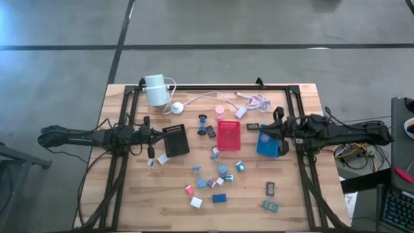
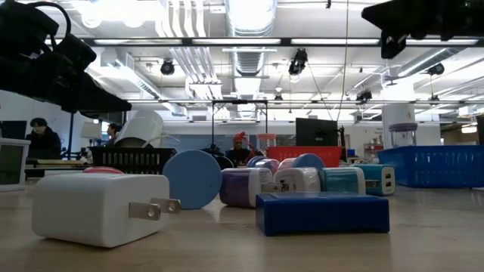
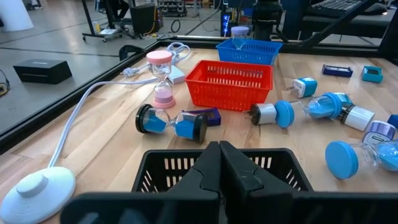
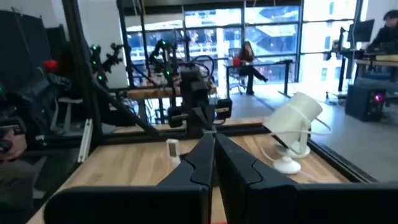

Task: Pick & Place Office items
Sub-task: Put the left white digital clock into the red bin

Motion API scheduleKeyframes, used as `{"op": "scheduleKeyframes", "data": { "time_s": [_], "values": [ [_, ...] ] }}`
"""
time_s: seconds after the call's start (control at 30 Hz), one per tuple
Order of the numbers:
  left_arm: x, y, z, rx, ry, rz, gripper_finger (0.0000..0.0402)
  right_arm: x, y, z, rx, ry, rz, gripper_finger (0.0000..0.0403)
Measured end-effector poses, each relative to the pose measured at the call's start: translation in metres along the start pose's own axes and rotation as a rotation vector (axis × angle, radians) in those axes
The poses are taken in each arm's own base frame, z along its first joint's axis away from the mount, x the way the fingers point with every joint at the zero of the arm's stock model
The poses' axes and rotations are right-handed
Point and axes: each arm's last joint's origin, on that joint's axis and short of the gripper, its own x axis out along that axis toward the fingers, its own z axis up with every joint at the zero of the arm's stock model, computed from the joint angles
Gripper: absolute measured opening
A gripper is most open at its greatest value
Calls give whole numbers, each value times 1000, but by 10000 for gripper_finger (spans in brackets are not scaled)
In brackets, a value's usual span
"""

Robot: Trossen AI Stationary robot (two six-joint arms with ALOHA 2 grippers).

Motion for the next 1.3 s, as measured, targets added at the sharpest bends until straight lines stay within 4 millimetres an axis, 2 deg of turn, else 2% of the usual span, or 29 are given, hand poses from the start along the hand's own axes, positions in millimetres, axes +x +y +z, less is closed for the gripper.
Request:
{"op": "scheduleKeyframes", "data": {
  "time_s": [0.2,0.53,0.7,1.3],
  "values": [
    [0,0,0,-2,0,0,3,-5,-2,-20,1,-18,3,12],
    [0,0,0,-9,0,-3,3,-9,-5,-54,4,65,-2,12],
    [0,0,0,-45,0,-12,3,-12,-6,-65,13,29,13,12],
    [0,0,3,-45,-31,-14,3,-12,-6,-67,8,51,25,12]
  ]
}}
